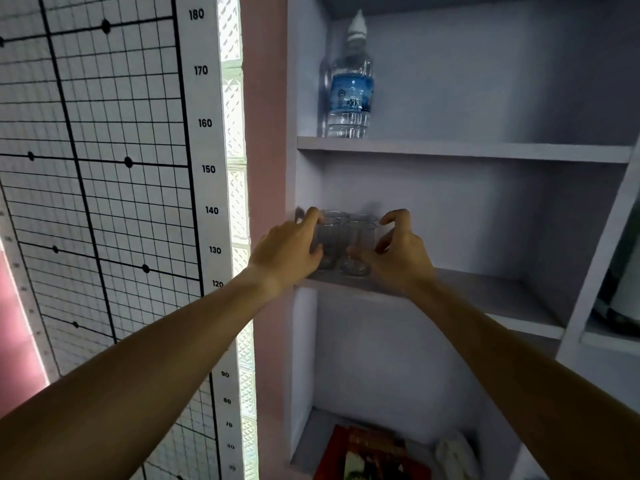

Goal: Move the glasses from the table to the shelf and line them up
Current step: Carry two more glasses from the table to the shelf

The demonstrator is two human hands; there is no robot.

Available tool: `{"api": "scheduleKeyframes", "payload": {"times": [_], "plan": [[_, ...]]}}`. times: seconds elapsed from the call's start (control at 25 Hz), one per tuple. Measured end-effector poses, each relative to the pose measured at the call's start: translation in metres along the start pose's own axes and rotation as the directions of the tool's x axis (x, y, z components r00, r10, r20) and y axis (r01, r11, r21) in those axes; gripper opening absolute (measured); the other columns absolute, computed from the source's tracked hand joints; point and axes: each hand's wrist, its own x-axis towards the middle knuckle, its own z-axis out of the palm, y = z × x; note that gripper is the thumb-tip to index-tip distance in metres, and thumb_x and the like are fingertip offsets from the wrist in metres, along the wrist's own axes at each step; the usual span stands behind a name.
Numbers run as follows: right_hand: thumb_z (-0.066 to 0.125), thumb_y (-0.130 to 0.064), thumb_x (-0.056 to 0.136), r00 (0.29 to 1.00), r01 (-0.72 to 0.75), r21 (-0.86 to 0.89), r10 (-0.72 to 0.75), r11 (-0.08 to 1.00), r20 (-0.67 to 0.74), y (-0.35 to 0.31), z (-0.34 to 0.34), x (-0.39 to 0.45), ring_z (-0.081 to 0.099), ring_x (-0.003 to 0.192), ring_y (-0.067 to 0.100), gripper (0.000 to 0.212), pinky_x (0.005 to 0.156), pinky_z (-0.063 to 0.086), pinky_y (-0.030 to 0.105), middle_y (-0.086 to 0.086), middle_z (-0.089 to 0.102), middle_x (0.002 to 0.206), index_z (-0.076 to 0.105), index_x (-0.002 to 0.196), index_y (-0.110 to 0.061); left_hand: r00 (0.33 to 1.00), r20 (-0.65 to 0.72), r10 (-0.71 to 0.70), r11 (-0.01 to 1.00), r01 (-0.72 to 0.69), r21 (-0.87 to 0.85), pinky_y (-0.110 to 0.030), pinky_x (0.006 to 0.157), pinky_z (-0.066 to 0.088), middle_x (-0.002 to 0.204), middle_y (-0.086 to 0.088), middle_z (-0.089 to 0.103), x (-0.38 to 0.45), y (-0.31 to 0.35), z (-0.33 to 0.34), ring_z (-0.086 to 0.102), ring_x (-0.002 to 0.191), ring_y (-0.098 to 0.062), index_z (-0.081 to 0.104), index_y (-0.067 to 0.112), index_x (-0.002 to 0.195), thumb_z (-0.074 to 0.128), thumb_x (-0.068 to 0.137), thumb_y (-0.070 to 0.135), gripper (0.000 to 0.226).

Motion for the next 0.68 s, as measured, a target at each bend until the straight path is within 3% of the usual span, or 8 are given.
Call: {"api": "scheduleKeyframes", "payload": {"times": [0.2,0.36,0.44,0.68], "plan": [[0.081,-0.049,0.073,0.999,-0.007,-0.010,0.007,1.000,0.032,-0.001,0.007,-0.002,0.053,0.054,0.009,0.044,0.048,0.038,0.023,-0.008,0.058,0.062,0.046,0.086,-0.025,0.999,0.041,-0.012,1.000,0.013,-0.024,-0.026,0.057,0.044,0.092,-0.011,0.072,-0.003,0.000,-0.002,0.071,0.069,-0.032,0.042,0.020,0.134,0.068,0.088,0.022,0.053],[0.077,-0.041,0.078,0.995,0.066,-0.107,-0.058,0.992,0.081,-0.002,0.004,-0.007,0.050,0.054,0.013,0.037,0.047,0.037,0.027,-0.006,0.053,0.057,0.047,0.066,-0.023,0.995,0.100,-0.011,0.997,0.018,-0.068,-0.011,0.046,0.033,0.061,0.015,0.054,-0.008,-0.004,-0.007,0.051,0.044,-0.006,0.037,0.027,0.138,0.068,0.086,0.023,0.061],[0.076,-0.031,0.080,0.990,0.104,-0.117,-0.091,0.988,0.112,-0.003,0.004,-0.012,0.048,0.052,0.015,0.039,0.048,0.037,0.027,-0.006,0.050,0.052,0.046,0.056,-0.021,0.994,0.111,-0.009,0.995,0.019,-0.094,-0.012,0.045,0.029,0.055,0.016,0.050,-0.009,-0.006,-0.011,0.050,0.044,-0.004,0.039,0.030,0.135,0.067,0.084,0.024,0.059],[0.076,-0.020,0.079,0.956,0.250,0.023,-0.251,0.968,0.150,-0.023,0.015,-0.030,0.039,0.040,0.006,0.050,0.043,0.028,0.020,-0.010,0.037,0.042,0.038,0.048,-0.023,0.981,0.159,-0.109,0.982,0.132,-0.136,-0.027,0.063,0.052,0.070,0.010,0.068,-0.027,-0.020,-0.038,0.065,0.065,-0.015,0.067,0.028,0.092,0.068,0.080,0.027,0.012]]}}
